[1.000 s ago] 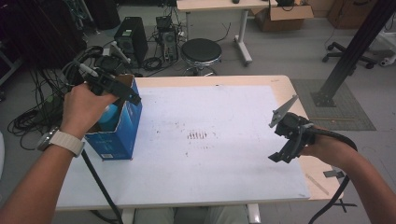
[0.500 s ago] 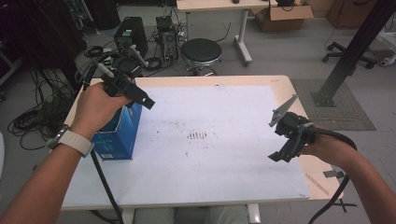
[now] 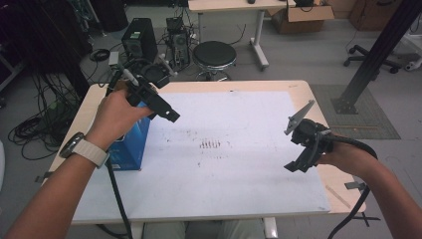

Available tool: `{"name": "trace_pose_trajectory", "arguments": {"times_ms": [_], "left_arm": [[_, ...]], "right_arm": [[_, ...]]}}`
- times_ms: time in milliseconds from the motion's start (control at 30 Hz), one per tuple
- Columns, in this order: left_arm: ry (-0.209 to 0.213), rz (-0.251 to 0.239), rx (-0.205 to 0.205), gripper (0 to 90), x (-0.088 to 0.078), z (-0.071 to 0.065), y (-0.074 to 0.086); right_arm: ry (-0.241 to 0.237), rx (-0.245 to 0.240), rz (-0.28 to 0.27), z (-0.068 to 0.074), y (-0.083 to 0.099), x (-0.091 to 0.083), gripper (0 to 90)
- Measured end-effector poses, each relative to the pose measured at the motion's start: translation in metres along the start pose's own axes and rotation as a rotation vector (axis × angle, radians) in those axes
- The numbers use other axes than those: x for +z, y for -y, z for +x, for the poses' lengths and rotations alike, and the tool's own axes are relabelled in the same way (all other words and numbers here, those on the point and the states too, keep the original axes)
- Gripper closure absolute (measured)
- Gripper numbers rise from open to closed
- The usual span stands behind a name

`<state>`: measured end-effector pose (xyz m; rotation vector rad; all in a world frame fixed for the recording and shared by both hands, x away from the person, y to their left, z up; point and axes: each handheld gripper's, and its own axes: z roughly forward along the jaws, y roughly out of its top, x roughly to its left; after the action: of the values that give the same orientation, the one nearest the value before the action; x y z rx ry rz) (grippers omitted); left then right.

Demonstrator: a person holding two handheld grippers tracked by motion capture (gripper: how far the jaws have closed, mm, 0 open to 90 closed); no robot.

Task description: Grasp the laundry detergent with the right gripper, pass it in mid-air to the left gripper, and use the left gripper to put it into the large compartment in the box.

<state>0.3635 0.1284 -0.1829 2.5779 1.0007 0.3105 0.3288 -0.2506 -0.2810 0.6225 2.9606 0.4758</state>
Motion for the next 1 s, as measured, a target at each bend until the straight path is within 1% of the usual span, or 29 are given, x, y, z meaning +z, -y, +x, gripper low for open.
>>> {"name": "trace_pose_trajectory", "arguments": {"times_ms": [67,133,367,400,467,567,767,833,1000], "left_arm": [[0.015,0.009,0.031,8.5,0.003,-0.005,-0.004],[0.021,0.013,0.058,8.2,0.005,-0.01,-0.007],[0.04,0.006,0.132,8.3,0.01,-0.026,-0.02],[0.043,0.008,0.144,8.3,0.011,-0.028,-0.022],[0.047,0.009,0.161,8.3,0.013,-0.033,-0.026],[0.054,0.009,0.184,8.2,0.016,-0.037,-0.031],[0.07,0.019,0.236,8.1,0.023,-0.047,-0.039],[0.077,0.02,0.253,8.1,0.025,-0.05,-0.041],[0.079,0.032,0.299,8.0,0.032,-0.058,-0.046]], "right_arm": [[-0.001,0.0,-0.001,-0.001,0.0,0.001,7.8],[-0.002,-0.001,0.0,-0.001,0.0,0.001,7.8],[-0.004,-0.001,0.0,-0.001,0.0,0.002,7.8],[-0.005,0.006,0.003,-0.001,0.0,0.002,7.8],[-0.006,0.01,0.002,-0.001,0.0,0.002,7.8],[-0.006,0.005,0.0,-0.002,0.001,0.002,7.8],[-0.005,0.015,0.0,-0.002,0.001,0.002,7.8],[-0.004,0.008,-0.005,-0.003,0.001,0.002,7.8],[-0.003,0.011,-0.003,-0.003,0.0,0.001,7.8]]}}
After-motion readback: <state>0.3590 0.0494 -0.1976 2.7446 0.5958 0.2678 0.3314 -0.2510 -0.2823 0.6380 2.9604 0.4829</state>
